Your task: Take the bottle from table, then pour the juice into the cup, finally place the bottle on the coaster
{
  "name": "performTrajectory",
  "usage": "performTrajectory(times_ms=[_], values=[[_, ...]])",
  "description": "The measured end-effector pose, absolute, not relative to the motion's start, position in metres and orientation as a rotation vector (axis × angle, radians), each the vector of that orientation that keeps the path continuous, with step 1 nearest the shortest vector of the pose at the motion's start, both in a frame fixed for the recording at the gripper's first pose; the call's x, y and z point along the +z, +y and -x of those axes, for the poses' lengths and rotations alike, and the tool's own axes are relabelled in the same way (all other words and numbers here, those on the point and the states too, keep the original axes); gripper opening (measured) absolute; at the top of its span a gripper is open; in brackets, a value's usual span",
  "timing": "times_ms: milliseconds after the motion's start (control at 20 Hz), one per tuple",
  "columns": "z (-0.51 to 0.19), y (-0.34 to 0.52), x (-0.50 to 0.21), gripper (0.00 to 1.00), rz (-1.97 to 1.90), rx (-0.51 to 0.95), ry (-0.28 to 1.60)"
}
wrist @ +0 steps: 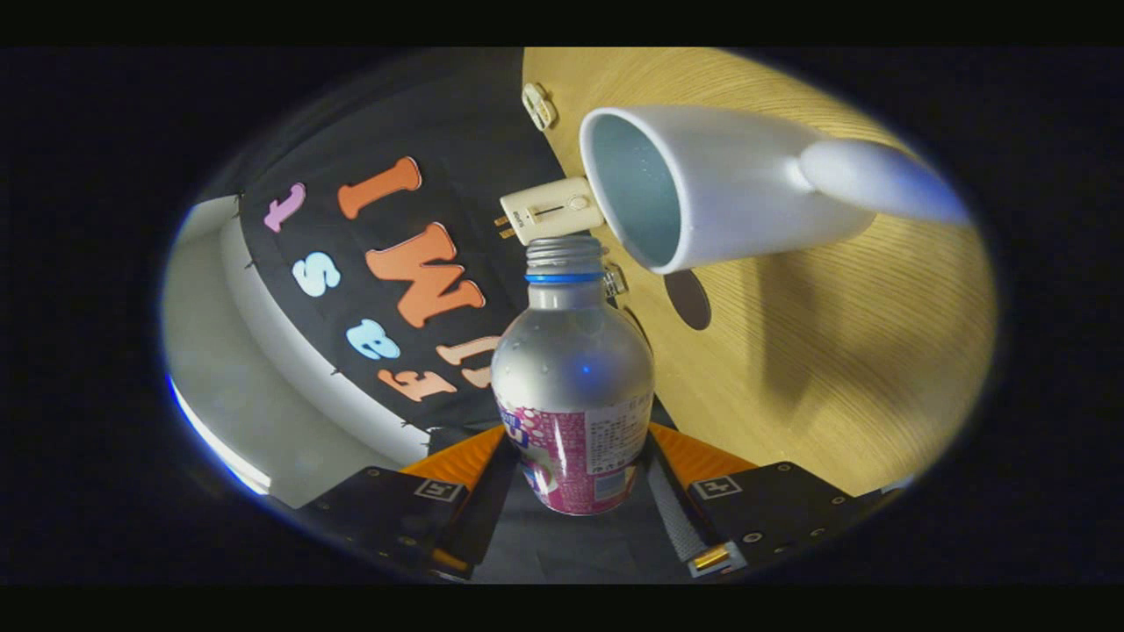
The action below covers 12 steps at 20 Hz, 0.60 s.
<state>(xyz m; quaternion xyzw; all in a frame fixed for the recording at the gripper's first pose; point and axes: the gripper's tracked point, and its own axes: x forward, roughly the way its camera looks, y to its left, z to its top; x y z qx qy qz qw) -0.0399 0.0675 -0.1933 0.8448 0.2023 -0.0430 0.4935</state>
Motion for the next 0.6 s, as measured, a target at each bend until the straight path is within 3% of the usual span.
performTrajectory(times_ms=[600], values=[[0.042, 0.056, -0.217, 0.77, -1.581, -0.198, 0.487]])
